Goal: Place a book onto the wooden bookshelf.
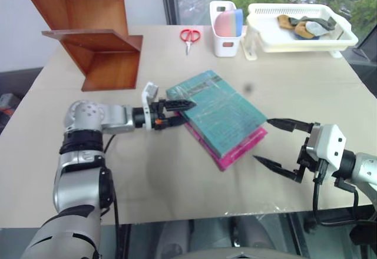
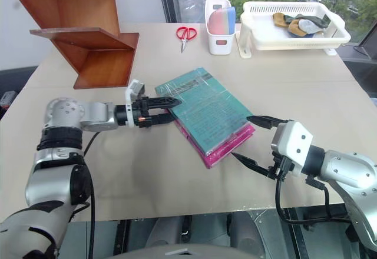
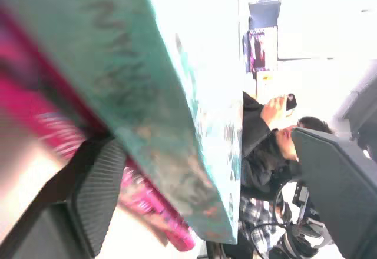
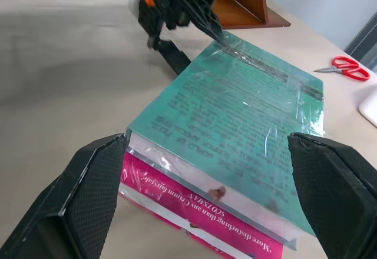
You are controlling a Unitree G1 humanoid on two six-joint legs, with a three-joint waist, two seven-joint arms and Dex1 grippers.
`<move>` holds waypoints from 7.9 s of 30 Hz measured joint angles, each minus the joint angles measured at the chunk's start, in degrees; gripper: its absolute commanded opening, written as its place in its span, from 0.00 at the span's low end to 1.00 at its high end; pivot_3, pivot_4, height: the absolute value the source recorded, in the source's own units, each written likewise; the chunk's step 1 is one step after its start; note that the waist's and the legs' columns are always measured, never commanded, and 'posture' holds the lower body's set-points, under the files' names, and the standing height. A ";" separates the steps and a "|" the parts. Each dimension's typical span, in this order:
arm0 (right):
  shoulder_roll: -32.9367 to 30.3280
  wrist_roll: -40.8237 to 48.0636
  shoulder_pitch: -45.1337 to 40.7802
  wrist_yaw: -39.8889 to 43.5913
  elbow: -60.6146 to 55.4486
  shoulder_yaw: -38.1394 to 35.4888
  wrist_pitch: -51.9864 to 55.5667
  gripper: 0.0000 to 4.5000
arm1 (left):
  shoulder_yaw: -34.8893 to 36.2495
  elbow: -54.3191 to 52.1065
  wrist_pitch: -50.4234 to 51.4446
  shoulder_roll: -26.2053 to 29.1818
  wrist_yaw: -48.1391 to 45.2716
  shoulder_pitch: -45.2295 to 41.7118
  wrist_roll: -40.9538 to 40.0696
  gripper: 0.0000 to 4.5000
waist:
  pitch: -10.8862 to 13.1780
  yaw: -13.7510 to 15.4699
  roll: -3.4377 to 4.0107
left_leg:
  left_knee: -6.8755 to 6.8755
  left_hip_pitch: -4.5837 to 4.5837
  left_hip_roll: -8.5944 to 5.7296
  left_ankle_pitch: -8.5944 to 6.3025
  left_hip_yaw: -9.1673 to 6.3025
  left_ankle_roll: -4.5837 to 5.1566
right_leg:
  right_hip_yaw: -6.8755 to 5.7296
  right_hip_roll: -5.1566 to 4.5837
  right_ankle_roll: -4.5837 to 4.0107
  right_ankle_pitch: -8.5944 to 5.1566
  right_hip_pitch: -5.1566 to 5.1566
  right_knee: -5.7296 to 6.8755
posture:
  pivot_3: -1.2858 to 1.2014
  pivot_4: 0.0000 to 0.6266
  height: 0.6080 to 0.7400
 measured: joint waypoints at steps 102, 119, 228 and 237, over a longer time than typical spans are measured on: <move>27.75 -29.86 -55.10 10.44 88.97 20.89 -33.85 0.01 | 5.58 -55.39 -67.61 5.90 -33.14 59.74 25.80 1.00 | 0.45 -1.71 0.28 | -0.17 0.25 0.48 0.03 0.61 -0.09 | 0.42 0.22 -0.13 0.02 -0.22 0.23 | 0.52 0.24 1.00; 9.39 -20.58 -27.99 10.91 46.53 10.68 -16.57 0.66 | 10.58 -48.37 -33.22 5.66 -9.20 45.83 -1.60 1.00 | 0.49 -0.20 0.31 | -0.06 0.26 0.47 0.03 0.24 -0.09 | 0.24 0.23 -0.12 0.01 -0.15 0.35 | 0.52 0.24 1.00; 14.96 13.18 -39.74 -1.92 21.38 1.39 5.03 1.00 | -27.42 42.06 -127.67 32.91 -15.41 -36.16 91.84 0.76 | 0.83 -0.03 -0.12 | 1.67 -1.73 0.57 0.02 0.46 -0.03 | 0.22 0.45 -0.08 0.05 -1.96 1.88 | 0.52 0.24 1.00; 11.56 10.52 -33.88 3.90 24.40 2.59 3.61 1.00 | -3.00 21.79 -111.46 29.70 -47.07 -21.19 56.15 0.76 | 0.74 0.00 0.03 | 1.91 -1.67 0.60 0.02 0.32 -0.02 | 0.14 0.43 -0.08 0.05 -1.75 1.96 | 0.52 0.24 1.00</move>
